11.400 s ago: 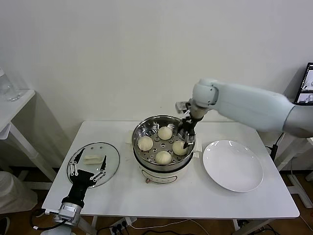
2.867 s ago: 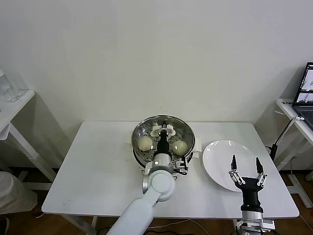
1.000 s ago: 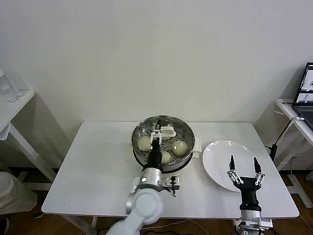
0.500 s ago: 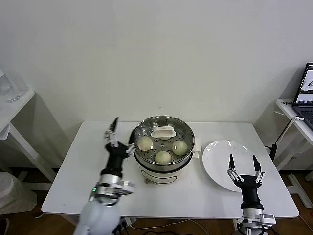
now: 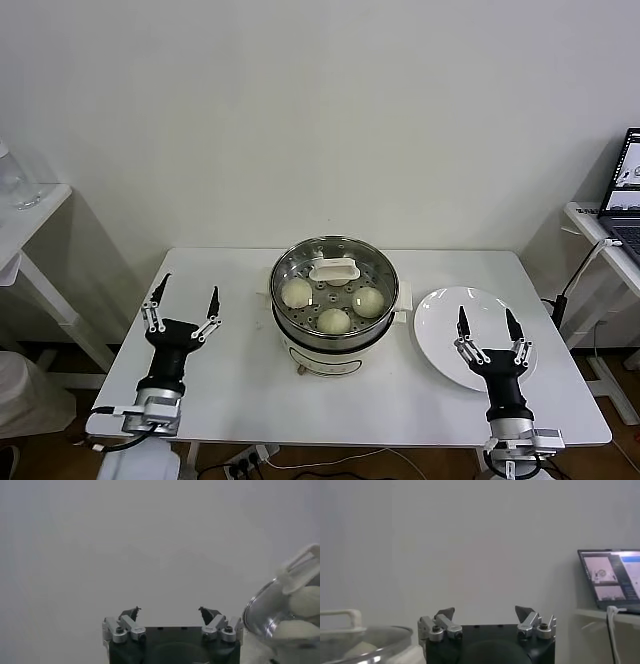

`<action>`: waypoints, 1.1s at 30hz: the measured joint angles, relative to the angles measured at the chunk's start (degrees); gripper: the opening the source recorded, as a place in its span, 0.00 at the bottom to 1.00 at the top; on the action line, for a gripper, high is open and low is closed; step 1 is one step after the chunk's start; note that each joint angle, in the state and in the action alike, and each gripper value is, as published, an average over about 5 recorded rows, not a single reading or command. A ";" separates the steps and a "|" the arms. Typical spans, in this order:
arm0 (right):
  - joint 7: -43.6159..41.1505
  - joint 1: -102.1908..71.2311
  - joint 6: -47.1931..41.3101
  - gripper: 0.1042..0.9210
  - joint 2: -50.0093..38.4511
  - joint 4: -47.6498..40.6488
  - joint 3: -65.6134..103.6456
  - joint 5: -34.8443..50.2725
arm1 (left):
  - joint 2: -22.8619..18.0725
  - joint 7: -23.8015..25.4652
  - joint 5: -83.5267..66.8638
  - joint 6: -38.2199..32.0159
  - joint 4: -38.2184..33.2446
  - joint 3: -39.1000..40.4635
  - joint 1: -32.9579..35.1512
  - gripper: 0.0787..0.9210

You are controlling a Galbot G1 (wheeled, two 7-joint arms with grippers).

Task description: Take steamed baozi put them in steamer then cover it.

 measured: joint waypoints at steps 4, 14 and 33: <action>-0.45 -0.56 -0.81 0.88 -0.29 1.02 -0.07 0.08 | 0.14 0.38 -2.50 -1.24 -0.20 -1.01 1.57 0.88; -0.80 -1.33 -2.22 0.88 -0.57 2.81 -0.17 -0.12 | 0.31 1.10 -5.99 -3.27 -0.43 -2.35 4.18 0.88; -0.18 -1.39 -3.70 0.88 -0.46 3.86 -0.10 -1.44 | 0.27 1.69 -7.69 -4.64 -0.26 -2.53 5.80 0.88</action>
